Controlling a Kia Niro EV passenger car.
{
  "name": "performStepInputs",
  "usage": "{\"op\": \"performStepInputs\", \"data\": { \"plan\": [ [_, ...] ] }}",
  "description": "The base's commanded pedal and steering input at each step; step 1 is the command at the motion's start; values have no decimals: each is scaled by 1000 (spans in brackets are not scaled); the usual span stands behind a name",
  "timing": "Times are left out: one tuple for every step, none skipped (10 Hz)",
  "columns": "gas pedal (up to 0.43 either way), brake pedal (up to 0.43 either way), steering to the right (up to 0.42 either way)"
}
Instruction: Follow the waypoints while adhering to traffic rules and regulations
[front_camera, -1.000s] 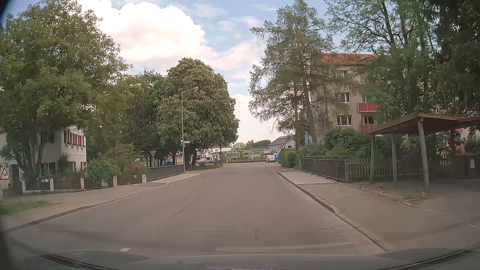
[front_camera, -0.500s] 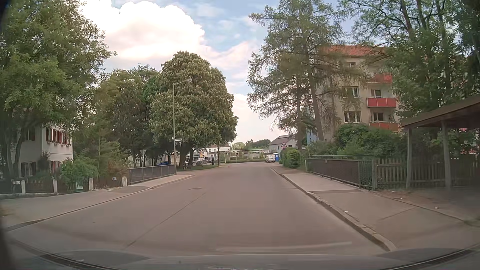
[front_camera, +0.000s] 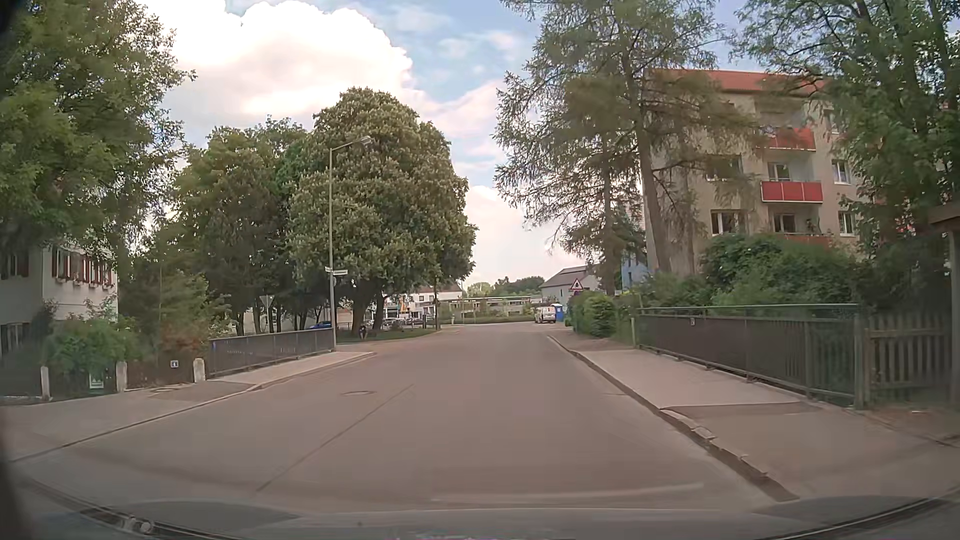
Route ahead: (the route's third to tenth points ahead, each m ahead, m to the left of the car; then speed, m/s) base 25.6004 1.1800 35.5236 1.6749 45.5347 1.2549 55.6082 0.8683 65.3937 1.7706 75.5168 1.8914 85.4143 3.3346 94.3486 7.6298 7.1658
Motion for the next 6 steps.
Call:
{"op": "performStepInputs", "data": {
  "plan": [
    [98, 18, -4],
    [98, 18, -4],
    [98, 18, -4],
    [98, 18, -5],
    [98, 24, -8],
    [98, 24, -9]
  ]
}}
